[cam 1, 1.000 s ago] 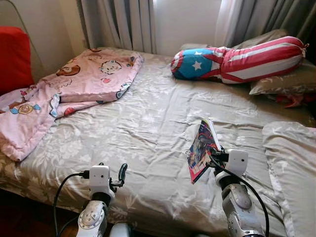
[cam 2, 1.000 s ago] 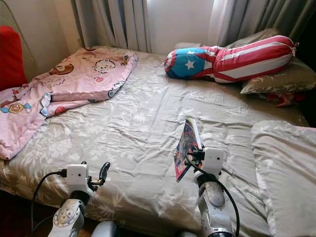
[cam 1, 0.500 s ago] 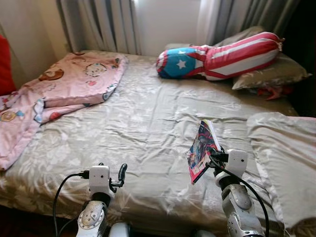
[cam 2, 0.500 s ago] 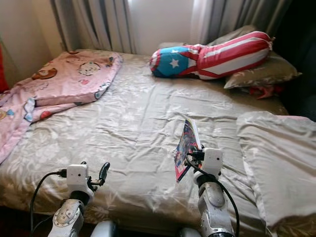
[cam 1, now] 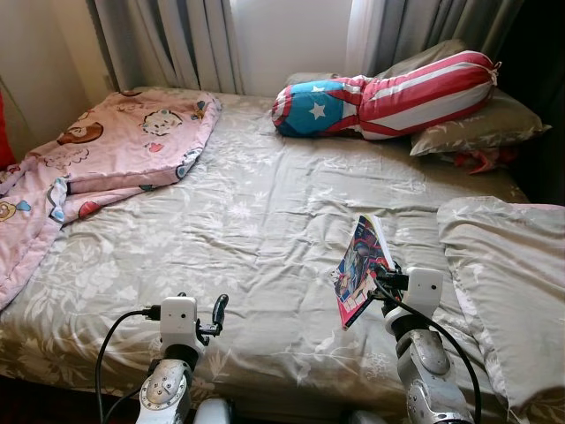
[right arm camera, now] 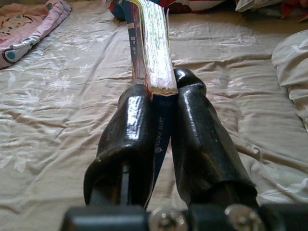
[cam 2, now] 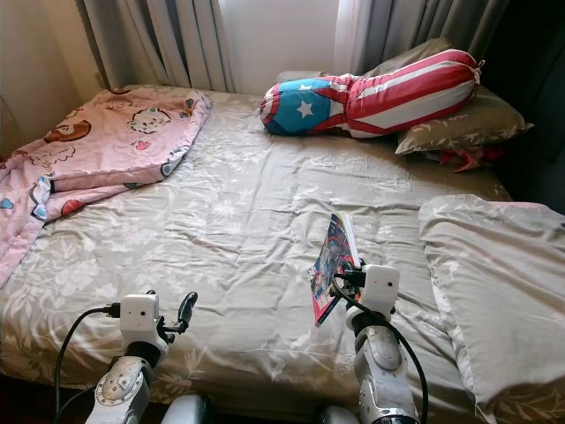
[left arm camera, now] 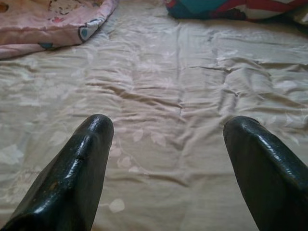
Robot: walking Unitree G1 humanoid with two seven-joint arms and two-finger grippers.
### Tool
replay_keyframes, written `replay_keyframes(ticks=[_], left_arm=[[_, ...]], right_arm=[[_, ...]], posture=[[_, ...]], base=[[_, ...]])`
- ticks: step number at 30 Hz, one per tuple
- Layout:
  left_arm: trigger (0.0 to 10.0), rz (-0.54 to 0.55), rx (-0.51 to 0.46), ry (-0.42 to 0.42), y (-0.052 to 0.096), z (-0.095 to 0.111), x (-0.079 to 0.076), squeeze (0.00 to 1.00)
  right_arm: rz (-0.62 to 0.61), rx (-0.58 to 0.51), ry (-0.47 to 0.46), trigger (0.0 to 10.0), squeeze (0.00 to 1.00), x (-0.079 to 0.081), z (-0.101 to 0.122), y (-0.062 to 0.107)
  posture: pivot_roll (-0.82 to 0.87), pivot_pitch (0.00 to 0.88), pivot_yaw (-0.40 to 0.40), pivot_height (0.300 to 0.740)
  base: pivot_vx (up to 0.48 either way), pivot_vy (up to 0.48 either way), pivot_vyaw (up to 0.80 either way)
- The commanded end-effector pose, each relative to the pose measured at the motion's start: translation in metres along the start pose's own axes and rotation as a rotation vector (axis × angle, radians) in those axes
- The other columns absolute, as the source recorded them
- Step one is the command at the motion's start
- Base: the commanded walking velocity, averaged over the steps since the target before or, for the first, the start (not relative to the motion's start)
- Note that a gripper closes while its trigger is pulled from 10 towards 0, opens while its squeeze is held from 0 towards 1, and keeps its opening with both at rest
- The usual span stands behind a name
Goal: Clean up the room
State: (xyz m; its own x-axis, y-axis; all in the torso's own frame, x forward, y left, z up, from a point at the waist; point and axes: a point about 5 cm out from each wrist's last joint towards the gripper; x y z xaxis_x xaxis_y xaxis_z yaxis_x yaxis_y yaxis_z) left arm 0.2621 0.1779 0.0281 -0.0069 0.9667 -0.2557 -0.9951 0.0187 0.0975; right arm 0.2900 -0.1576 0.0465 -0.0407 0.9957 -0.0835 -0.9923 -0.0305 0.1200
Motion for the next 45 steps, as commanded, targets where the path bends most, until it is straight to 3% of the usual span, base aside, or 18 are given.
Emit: replay_keyframes(ticks=[1, 22, 29, 36, 38, 39, 45], left_arm=[[10.0, -0.013, -0.001, -0.013, -0.001, 0.002, -0.001, 0.0], [10.0, -0.011, -0.006, -0.017, 0.0, 0.004, 0.0, 0.0], [10.0, -0.015, -0.011, -0.02, 0.002, 0.005, 0.001, 0.0], [10.0, -0.03, -0.004, -0.055, 0.014, 0.007, 0.006, 0.0], [10.0, -0.031, -0.004, -0.057, 0.014, 0.008, 0.007, 0.0], [10.0, -0.034, 0.0, -0.07, 0.018, 0.01, 0.009, 0.0], [10.0, -0.045, 0.027, -0.113, 0.034, 0.014, 0.018, 0.0]], right_arm=[[-0.006, -0.037, 0.0, 10.0, 0.0, -0.001, 0.006, -0.002], [0.021, -0.03, -0.008, 10.0, 0.0, 0.004, 0.005, -0.002], [0.04, 0.001, -0.048, 10.0, 0.0, 0.009, -0.002, -0.004], [0.006, 0.073, -0.326, 10.0, 0.0, 0.007, -0.003, -0.028], [0.006, 0.072, -0.346, 10.0, 0.0, 0.007, -0.002, -0.029], [0.035, 0.061, -0.445, 10.0, 0.0, 0.009, 0.004, -0.036], [0.072, 0.022, -0.666, 10.0, 0.0, 0.01, 0.016, -0.049]], posture=[[0.03, 0.0, -0.035, 0.637], [0.04, 0.0, -0.033, 0.637], [0.05, 0.0, -0.027, 0.637], [0.11, 0.015, -0.009, 0.637], [0.11, 0.015, -0.009, 0.637], [0.13, 0.031, 0.004, 0.637], [0.17, 0.059, 0.032, 0.637]], base=[[0.292, 0.0, 0.0], [0.328, 0.0, 0.0], [0.036, 0.0, 0.0], [0.0, 0.0, 0.0], [0.0, 0.0, 0.0], [0.0, 0.0, 0.0], [0.0, 0.0, 0.0]])
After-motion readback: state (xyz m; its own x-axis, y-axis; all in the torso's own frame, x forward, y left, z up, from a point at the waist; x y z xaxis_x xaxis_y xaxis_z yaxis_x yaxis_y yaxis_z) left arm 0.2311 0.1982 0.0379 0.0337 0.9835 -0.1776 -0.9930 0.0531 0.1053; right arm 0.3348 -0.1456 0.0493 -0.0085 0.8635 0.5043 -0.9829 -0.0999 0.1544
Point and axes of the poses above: a point about 5 cm out from each wrist's last joint towards the gripper, its own y axis pointing back from the gripper into the wrist, its own z axis along the axis of the wrist's last joint, x = y × z, and after that the axes turned 15 degrees about y, right-handed
